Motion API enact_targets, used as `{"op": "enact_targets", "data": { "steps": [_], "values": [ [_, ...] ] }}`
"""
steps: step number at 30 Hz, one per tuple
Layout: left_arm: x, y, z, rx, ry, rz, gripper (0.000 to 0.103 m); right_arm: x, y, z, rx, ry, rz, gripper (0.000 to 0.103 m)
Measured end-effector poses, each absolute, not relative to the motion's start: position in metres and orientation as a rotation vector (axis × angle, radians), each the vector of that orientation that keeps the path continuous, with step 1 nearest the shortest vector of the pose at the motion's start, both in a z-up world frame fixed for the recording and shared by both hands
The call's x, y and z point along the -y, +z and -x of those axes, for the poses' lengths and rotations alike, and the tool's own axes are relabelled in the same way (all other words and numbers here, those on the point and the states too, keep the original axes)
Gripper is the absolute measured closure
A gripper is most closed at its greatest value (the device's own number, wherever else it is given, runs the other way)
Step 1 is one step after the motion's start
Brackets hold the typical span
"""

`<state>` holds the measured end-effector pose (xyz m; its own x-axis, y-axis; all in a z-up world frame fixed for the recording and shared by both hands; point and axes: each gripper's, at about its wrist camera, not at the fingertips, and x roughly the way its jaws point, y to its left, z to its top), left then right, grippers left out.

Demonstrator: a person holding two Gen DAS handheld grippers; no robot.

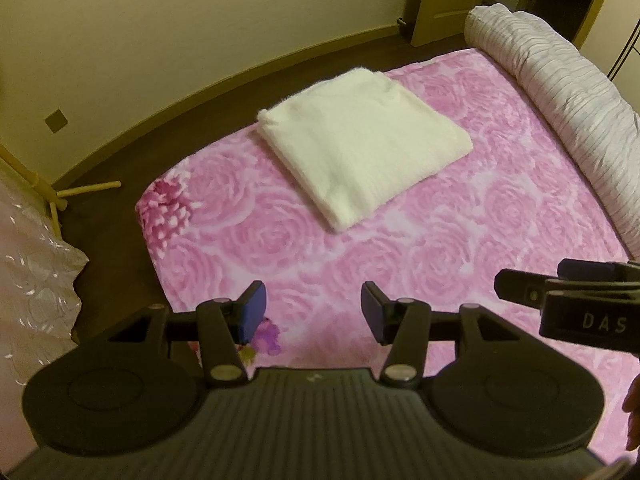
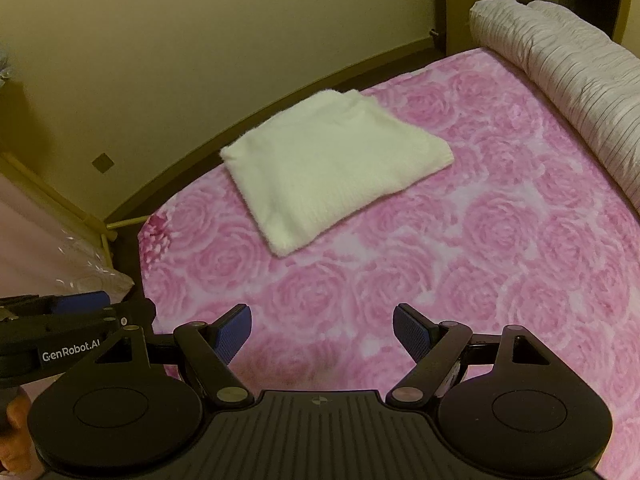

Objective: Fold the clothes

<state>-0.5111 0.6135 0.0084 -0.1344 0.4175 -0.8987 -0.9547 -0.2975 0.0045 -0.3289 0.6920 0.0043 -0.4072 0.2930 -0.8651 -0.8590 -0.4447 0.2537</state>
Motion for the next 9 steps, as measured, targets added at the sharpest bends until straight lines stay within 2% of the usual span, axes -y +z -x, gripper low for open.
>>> {"op": "enact_targets", "data": {
  "steps": [9],
  "values": [
    [-0.6166, 0.0188, 0.5096, -0.752, 1.682, 0.954, 0.055, -0.6922, 0.009, 0.3269, -0.929, 1.928, 0.966, 0.022]
  ]
}}
